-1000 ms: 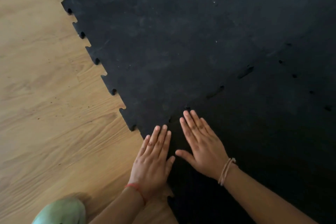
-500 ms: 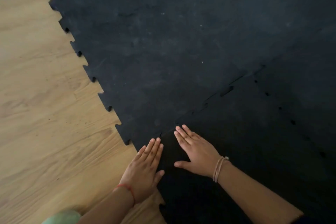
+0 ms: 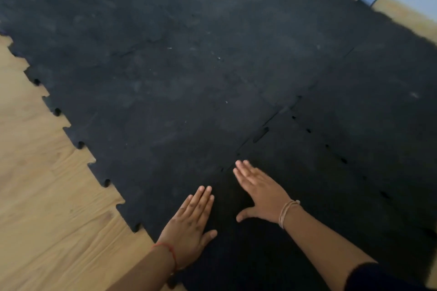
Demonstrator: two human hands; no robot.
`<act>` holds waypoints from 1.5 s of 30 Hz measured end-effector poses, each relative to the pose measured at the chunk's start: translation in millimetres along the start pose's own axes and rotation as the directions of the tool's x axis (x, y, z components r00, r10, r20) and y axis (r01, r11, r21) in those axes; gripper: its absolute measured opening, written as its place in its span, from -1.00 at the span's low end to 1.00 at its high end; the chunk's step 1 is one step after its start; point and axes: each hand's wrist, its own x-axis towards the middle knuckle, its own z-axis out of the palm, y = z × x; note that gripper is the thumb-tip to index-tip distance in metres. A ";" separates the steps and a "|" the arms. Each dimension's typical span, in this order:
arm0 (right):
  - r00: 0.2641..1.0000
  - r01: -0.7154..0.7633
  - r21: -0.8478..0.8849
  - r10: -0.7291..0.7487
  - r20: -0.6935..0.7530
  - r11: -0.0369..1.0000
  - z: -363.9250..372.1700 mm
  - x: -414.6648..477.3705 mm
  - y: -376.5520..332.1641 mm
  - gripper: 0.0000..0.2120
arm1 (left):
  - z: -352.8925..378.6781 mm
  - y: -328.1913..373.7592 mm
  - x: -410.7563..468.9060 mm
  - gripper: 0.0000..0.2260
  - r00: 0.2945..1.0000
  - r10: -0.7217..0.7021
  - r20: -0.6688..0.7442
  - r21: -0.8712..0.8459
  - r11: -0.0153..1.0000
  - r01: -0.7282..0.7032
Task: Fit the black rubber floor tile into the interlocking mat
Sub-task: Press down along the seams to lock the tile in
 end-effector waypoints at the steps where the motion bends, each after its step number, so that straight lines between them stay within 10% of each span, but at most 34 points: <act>1: 0.995 -0.088 -0.007 0.087 -0.050 0.996 -5.0 2.4 10.7 0.08 | -3.6 4.2 15.8 -0.41 0.997 0.019 -0.071 0.005 1.000 -0.019; 11: 0.976 -0.082 -0.112 0.102 0.191 0.990 -25.5 34.5 32.7 0.14 | -2.1 20.7 72.4 -0.42 0.989 0.022 -0.149 -0.022 0.999 -0.026; 15: 1.000 -0.014 0.068 0.015 -0.008 0.998 -16.8 23.1 48.4 -0.06 | -16.6 23.1 109.8 -0.44 0.976 0.069 -0.207 0.050 0.997 -0.060; 19: 0.908 -0.245 0.138 0.277 -0.315 0.960 -11.1 26.7 97.6 -0.36 | -26.9 23.4 139.2 -0.47 0.975 0.021 -0.220 0.048 0.999 -0.011; 34: 0.862 -0.242 0.122 0.271 -0.428 0.963 -0.2 44.9 118.0 -0.36 | -25.9 28.0 177.6 -0.43 0.981 0.121 -0.151 0.120 0.987 -0.103; 36: 0.776 -0.357 0.222 0.421 -0.470 0.907 4.8 39.6 114.3 -0.34 | -21.2 25.2 176.1 -0.44 0.981 0.114 -0.155 0.106 0.990 -0.098; 40: 0.376 -0.653 0.516 0.829 -0.413 0.554 17.4 35.6 111.5 -0.26 | -40.9 32.4 207.2 -0.45 0.978 0.166 -0.124 0.105 0.983 -0.153; 45: 0.359 -0.647 0.524 0.828 -0.430 0.553 16.8 43.0 114.2 -0.26 | -87.3 59.5 295.1 -0.47 0.975 0.222 0.016 0.170 0.960 -0.222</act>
